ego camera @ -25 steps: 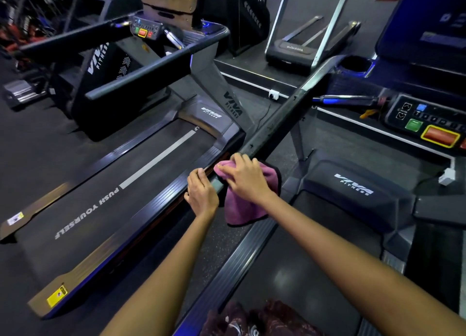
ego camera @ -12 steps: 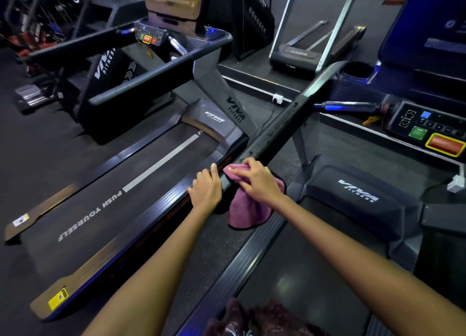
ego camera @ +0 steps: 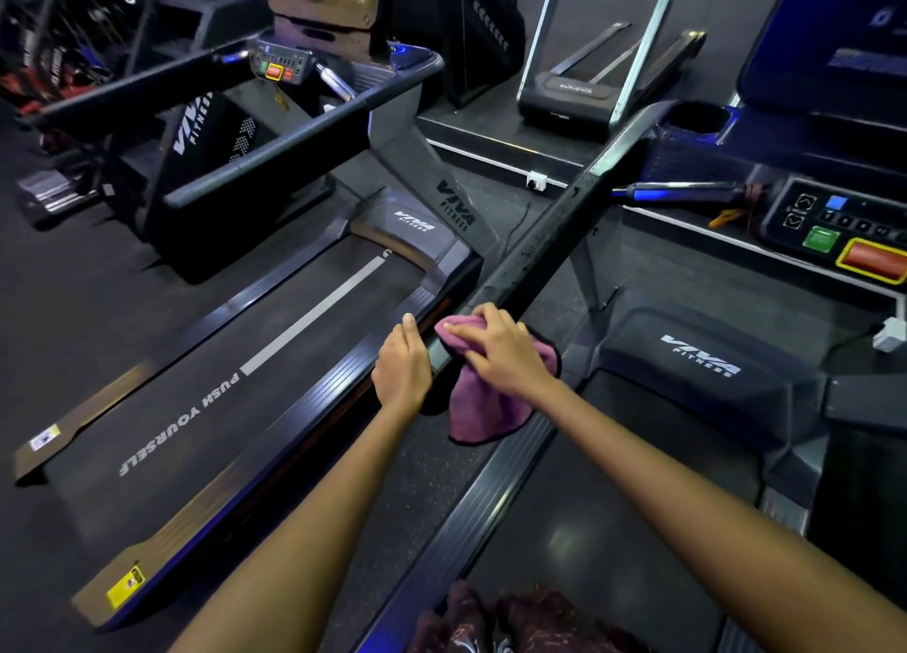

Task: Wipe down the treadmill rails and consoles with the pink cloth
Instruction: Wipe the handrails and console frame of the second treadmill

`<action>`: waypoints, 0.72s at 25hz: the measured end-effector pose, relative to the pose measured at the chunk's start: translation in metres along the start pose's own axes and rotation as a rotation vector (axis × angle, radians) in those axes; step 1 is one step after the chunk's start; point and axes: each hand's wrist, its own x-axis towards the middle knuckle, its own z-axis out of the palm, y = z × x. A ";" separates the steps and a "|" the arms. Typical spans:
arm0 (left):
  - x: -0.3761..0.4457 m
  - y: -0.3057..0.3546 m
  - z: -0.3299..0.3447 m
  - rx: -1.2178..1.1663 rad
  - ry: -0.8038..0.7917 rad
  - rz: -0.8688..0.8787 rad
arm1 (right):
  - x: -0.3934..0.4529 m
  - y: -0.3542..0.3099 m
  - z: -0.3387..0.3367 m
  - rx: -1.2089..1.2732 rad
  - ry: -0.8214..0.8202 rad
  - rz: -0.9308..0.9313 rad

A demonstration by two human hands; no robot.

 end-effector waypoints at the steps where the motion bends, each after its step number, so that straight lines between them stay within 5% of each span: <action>1: -0.001 0.000 0.000 0.003 0.009 0.032 | -0.009 0.008 -0.001 0.098 -0.015 -0.025; 7: -0.010 -0.002 0.001 0.278 -0.022 0.575 | 0.029 0.014 -0.018 -0.089 0.033 0.191; 13: -0.011 -0.004 0.002 0.220 0.042 0.589 | 0.004 0.020 -0.021 -0.047 -0.060 -0.083; 18: -0.010 -0.002 0.002 0.228 0.036 0.580 | 0.049 0.032 -0.037 -0.185 -0.039 0.191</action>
